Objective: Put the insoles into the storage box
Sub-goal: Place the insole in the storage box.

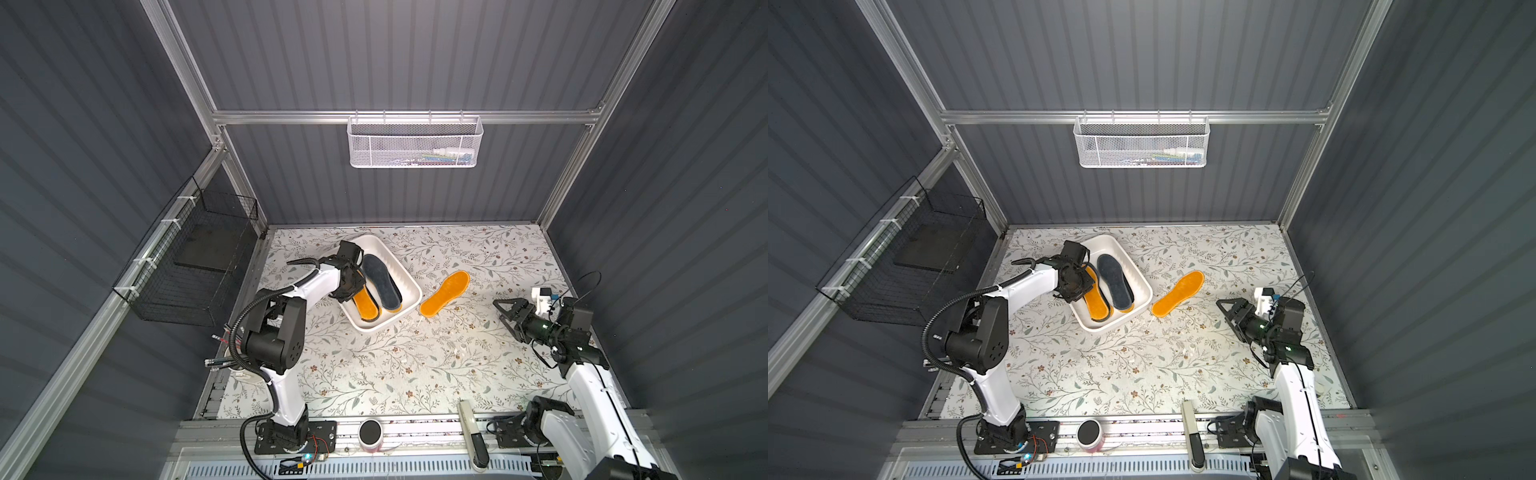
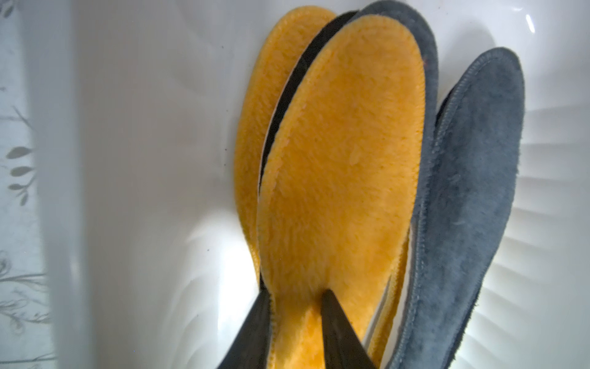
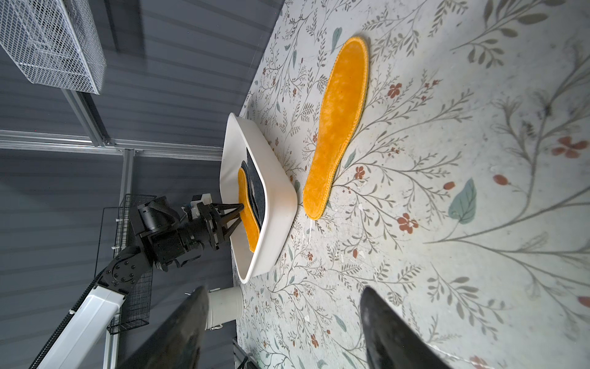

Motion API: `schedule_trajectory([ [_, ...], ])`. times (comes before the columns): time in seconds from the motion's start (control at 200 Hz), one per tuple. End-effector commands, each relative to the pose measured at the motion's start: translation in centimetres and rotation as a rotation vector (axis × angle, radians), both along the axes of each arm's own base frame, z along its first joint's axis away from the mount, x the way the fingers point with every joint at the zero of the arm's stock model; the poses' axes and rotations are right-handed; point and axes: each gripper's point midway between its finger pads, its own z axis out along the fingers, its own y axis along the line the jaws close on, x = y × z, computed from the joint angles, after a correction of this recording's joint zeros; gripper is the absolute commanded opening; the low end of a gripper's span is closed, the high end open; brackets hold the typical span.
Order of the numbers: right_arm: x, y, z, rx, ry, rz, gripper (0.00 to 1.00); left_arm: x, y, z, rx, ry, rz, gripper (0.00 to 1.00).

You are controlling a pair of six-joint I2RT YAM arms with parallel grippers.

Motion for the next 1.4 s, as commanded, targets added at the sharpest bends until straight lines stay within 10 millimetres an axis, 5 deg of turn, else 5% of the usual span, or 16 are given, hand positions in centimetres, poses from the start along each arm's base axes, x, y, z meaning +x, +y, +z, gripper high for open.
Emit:
schedule_trajectory([
  [0.0, 0.0, 0.1, -0.3, 0.002, -0.001, 0.008, 0.75, 0.8, 0.1, 3.6, -0.003, -0.069, -0.022, 0.31],
  [0.44, 0.3, -0.1, -0.6, 0.013, 0.028, -0.011, 0.76, 0.6, 0.1, 4.6, -0.013, -0.093, -0.037, 0.42],
  [0.67, 1.6, 0.3, -0.5, 0.001, 0.069, -0.072, 0.77, 1.4, -1.8, 7.5, -0.104, -0.221, -0.135, 0.49],
  [0.936, 5.7, 6.3, -0.2, -0.039, 0.112, 0.009, 0.78, 0.9, -2.7, 10.7, -0.135, -0.387, -0.261, 0.99],
  [1.201, 12.3, 11.4, -2.6, 0.009, 0.183, 0.070, 0.78, 0.2, -4.0, 10.7, -0.162, -0.370, -0.375, 1.00],
  [1.396, 14.1, 13.6, -4.6, -0.028, 0.244, 0.085, 0.78, 0.2, -4.9, 10.2, -0.198, -0.356, -0.413, 0.99],
])
